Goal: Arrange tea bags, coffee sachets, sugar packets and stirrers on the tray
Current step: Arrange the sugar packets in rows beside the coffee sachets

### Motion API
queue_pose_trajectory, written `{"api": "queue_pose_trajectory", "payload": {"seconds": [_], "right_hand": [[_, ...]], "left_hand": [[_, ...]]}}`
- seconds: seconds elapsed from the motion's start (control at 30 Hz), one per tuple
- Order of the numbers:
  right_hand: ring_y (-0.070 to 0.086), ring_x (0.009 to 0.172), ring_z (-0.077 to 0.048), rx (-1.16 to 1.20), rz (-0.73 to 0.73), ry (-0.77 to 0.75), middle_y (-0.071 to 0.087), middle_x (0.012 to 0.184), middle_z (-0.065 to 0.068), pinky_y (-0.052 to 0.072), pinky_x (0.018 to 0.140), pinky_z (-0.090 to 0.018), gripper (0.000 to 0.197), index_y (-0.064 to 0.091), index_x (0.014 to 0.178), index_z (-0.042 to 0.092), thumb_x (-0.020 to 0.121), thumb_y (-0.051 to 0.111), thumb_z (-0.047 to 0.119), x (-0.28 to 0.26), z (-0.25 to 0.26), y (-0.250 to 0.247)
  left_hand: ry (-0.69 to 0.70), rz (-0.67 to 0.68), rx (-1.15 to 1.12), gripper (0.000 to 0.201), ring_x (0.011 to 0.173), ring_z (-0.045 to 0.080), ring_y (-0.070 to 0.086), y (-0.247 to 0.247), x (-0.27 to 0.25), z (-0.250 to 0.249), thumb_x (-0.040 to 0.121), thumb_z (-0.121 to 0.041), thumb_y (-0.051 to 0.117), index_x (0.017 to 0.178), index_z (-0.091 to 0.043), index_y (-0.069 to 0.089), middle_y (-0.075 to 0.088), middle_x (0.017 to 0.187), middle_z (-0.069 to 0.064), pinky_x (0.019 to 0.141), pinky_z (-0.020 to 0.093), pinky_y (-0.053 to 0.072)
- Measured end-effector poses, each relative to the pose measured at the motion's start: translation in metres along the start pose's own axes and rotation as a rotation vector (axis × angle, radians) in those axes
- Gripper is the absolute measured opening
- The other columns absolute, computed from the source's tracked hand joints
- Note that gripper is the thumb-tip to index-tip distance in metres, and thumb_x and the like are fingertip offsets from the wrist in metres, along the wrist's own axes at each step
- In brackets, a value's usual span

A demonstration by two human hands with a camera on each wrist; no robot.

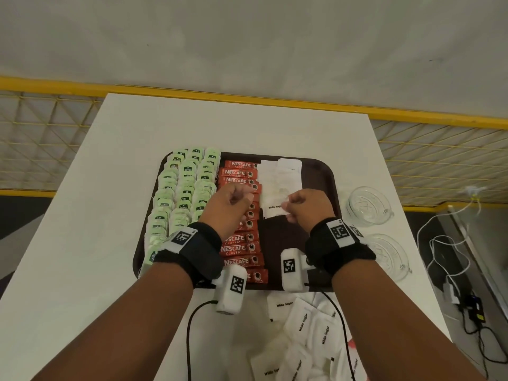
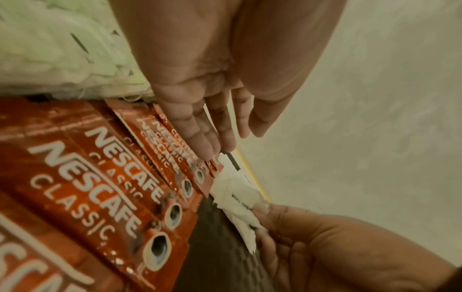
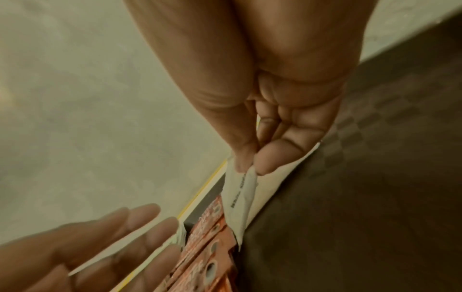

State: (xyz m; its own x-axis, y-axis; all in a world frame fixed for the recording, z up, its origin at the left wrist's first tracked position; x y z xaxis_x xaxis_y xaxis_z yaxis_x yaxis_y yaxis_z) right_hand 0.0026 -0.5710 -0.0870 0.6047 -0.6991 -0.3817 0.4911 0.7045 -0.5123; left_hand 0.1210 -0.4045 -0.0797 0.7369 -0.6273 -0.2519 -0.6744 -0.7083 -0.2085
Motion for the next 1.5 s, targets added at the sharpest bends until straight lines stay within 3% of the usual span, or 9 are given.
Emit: {"api": "queue_pose_trajectory", "payload": {"seconds": [0.13,0.27,0.47,0.57,0.67,0.8,1.07,1.3,1.5], "right_hand": [[0.071,0.08,-0.024,-0.026,-0.012,0.075,0.068,0.094,-0.006,0.06,0.08,-0.043,0.015,0.062,0.077,0.016,0.082,0.074,0.009,0.012,-0.012,0.011],[0.071,0.069,-0.019,-0.152,-0.047,0.079,0.07,0.084,-0.005,0.06,0.078,-0.037,0.012,0.064,0.088,0.01,0.086,0.072,0.019,0.014,-0.008,0.016],[0.07,0.075,-0.026,-0.37,-0.114,-0.005,0.072,0.077,-0.012,0.055,0.081,-0.037,0.033,0.064,0.074,0.008,0.09,0.064,0.037,-0.008,0.011,-0.004],[0.069,0.07,-0.027,-0.342,-0.126,-0.038,0.07,0.07,-0.013,0.056,0.082,-0.04,0.039,0.056,0.061,0.012,0.09,0.062,0.038,-0.041,0.013,-0.017],[0.069,0.07,-0.025,-0.218,-0.169,-0.035,0.069,0.072,-0.009,0.057,0.08,-0.045,0.031,0.057,0.071,0.014,0.089,0.064,0.038,-0.09,0.007,-0.032],[0.068,0.067,-0.018,-0.126,-0.193,-0.005,0.069,0.078,-0.004,0.058,0.075,-0.04,0.025,0.062,0.087,0.013,0.089,0.064,0.037,-0.164,-0.014,-0.045],[0.062,0.06,-0.014,-0.178,-0.17,0.078,0.067,0.079,-0.005,0.05,0.052,-0.027,0.009,0.063,0.09,0.011,0.091,0.063,0.02,-0.265,-0.078,-0.057],[0.061,0.089,-0.019,-0.395,-0.091,0.058,0.066,0.092,0.002,0.043,0.075,-0.025,0.01,0.068,0.095,0.017,0.088,0.065,0.011,-0.287,-0.121,-0.046],[0.056,0.109,-0.018,-0.668,0.141,-0.06,0.06,0.116,0.001,0.043,0.09,-0.025,0.029,0.063,0.119,0.022,0.091,0.063,0.015,-0.278,-0.123,-0.008]], "left_hand": [[-0.023,-0.019,-0.027,0.014,0.102,0.019,0.064,-0.012,-0.003,0.003,0.097,-0.021,0.058,0.11,-0.019,0.062,0.064,0.108,0.003,0.083,0.037,0.059],[-0.035,-0.038,-0.052,0.013,0.102,0.019,0.065,-0.025,-0.009,0.003,0.097,-0.021,0.057,0.109,-0.02,0.062,0.065,0.111,0.005,0.082,0.035,0.059],[-0.024,-0.016,-0.034,0.014,0.101,0.015,0.066,-0.035,-0.025,-0.008,0.098,-0.022,0.054,0.11,-0.021,0.061,0.067,0.112,0.001,0.08,0.03,0.057],[0.012,0.026,0.029,0.014,0.1,0.017,0.066,-0.033,-0.04,-0.02,0.097,-0.023,0.055,0.108,-0.018,0.062,0.068,0.109,0.002,0.083,0.035,0.058],[0.062,0.081,0.093,0.014,0.096,0.015,0.067,-0.028,-0.065,-0.033,0.097,-0.026,0.055,0.107,-0.02,0.063,0.069,0.106,-0.001,0.084,0.035,0.057],[0.124,0.184,0.198,0.01,0.095,0.013,0.066,-0.019,-0.106,-0.04,0.097,-0.024,0.054,0.102,-0.022,0.063,0.069,0.104,-0.002,0.082,0.031,0.053],[0.113,0.339,0.441,0.006,0.086,0.015,0.06,-0.008,-0.172,-0.004,0.095,-0.021,0.056,0.093,-0.023,0.061,0.064,0.094,-0.002,0.077,0.031,0.05],[0.15,0.471,0.709,0.012,0.093,0.013,0.057,0.033,-0.209,0.029,0.094,-0.031,0.059,0.104,-0.023,0.06,0.061,0.104,-0.006,0.08,0.025,0.042],[0.03,0.496,0.837,0.047,0.11,0.019,0.055,0.06,-0.229,0.059,0.089,-0.037,0.067,0.128,-0.018,0.051,0.053,0.129,0.003,0.097,0.034,0.045]]}}
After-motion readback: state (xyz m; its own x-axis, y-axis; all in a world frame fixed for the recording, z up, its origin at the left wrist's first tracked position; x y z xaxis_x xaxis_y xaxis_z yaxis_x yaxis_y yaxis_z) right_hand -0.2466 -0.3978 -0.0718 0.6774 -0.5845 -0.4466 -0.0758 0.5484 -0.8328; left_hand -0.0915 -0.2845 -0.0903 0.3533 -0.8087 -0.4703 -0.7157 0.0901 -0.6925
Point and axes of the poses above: each hand's wrist, its own x-axis towards the middle knuckle, its own y-axis out of the palm, z = x × y, the point moved 9 cm from there along x, towards the middle knuckle
